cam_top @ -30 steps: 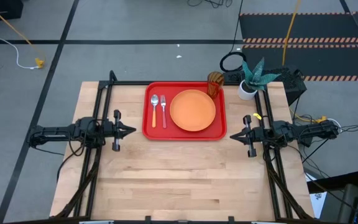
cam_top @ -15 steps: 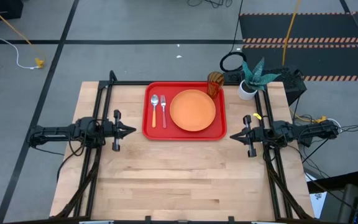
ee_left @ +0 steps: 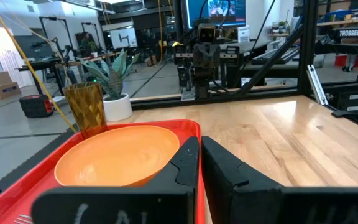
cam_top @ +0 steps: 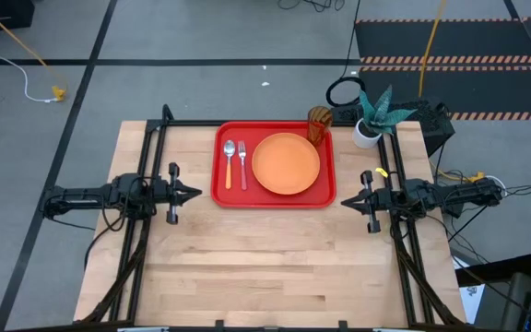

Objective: Pick and place plate/cup/fork/spoon on tray
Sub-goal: Return to Home Position

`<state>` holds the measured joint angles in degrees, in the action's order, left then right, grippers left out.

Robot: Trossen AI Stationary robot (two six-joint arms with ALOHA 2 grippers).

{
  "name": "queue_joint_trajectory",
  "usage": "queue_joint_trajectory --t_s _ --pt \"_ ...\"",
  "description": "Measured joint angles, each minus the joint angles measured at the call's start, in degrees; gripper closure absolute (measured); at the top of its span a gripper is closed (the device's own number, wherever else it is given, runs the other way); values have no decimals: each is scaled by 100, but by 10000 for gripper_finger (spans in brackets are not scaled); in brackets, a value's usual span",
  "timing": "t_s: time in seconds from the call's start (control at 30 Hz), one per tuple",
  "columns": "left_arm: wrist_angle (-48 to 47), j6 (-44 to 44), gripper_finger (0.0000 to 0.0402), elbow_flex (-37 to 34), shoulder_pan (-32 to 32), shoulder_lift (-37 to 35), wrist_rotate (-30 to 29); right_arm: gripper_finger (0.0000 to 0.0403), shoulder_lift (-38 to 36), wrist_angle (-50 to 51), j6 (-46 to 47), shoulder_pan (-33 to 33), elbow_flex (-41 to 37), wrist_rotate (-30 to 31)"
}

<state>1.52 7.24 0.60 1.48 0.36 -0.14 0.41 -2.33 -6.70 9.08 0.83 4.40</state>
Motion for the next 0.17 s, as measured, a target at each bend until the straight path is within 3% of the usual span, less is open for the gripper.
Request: queue_joint_trajectory --t_s 0.17 --pt "1 -1 380 0 0 1 0 403 -1 0 0 0 1 0"
